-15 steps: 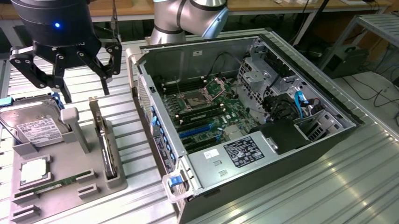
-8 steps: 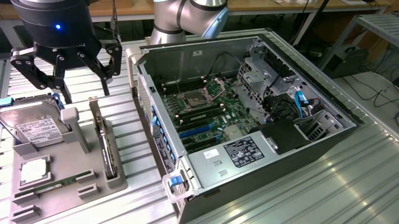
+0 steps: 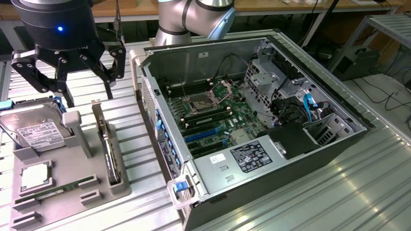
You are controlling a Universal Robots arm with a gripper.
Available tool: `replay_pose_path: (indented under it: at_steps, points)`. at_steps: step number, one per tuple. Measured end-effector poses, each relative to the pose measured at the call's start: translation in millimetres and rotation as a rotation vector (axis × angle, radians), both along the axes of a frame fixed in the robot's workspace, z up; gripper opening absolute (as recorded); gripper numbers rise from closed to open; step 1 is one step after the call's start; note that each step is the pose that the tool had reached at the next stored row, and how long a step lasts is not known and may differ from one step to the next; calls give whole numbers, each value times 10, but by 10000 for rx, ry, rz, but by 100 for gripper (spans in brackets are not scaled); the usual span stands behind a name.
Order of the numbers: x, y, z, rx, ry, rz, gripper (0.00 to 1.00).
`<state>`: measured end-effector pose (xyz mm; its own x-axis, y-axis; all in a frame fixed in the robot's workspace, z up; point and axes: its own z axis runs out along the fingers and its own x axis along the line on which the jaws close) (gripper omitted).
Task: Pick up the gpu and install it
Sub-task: 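Pick up the gpu and move the gpu toward the slot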
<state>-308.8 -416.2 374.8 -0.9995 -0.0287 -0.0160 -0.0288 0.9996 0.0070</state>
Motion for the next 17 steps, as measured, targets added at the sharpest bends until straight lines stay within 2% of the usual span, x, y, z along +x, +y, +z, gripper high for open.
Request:
replay_pose_path:
  at_steps: [17]
  points:
    - [0, -7, -56, 1, -1, 45, 66]
